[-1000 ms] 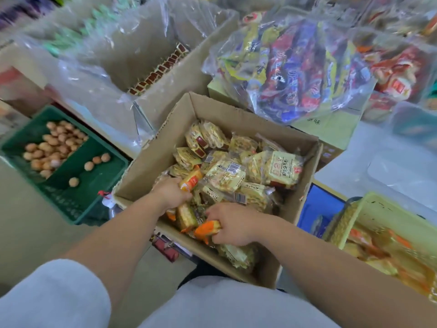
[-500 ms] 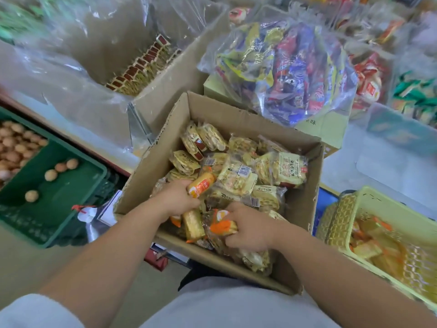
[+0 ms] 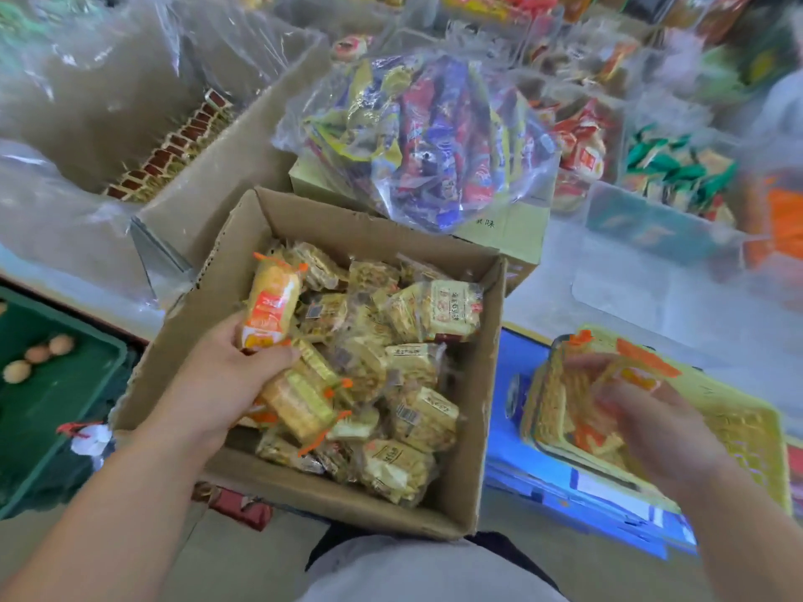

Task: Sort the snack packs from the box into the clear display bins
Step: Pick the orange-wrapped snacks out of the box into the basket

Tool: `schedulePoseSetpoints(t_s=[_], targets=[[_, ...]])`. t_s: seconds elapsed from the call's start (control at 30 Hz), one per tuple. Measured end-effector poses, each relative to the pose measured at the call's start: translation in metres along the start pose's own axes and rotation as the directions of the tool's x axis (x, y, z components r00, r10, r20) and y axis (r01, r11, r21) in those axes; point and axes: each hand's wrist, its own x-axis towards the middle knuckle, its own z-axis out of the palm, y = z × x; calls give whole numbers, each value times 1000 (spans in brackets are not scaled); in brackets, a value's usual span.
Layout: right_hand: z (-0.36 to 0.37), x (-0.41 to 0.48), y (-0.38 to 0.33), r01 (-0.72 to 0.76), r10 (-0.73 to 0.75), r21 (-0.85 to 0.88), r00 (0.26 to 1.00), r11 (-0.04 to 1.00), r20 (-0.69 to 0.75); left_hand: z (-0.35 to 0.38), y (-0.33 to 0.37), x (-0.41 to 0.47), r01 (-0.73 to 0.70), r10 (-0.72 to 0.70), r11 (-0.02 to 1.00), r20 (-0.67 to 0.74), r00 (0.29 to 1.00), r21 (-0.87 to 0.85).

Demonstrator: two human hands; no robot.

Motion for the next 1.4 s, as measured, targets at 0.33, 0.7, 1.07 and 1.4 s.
schedulePoseSetpoints(t_s=[0.33, 0.7, 1.07, 1.4], targets=[[-152, 43, 69, -149, 99, -569, 988, 808, -119, 172, 47, -60, -94, 79, 990, -144, 986, -106], [-224, 47, 111, 93, 191, -909, 964, 407, 184, 364, 33, -58, -146, 133, 973, 81, 988, 181], [-232, 36, 100, 167, -53, -899, 986, 405, 159, 441, -25, -17, -315, -46, 620, 434, 900, 719], [-189, 43, 88, 279, -287, -728, 951, 626, 118, 390, 12, -58, -531, 70, 549, 598, 799, 645]])
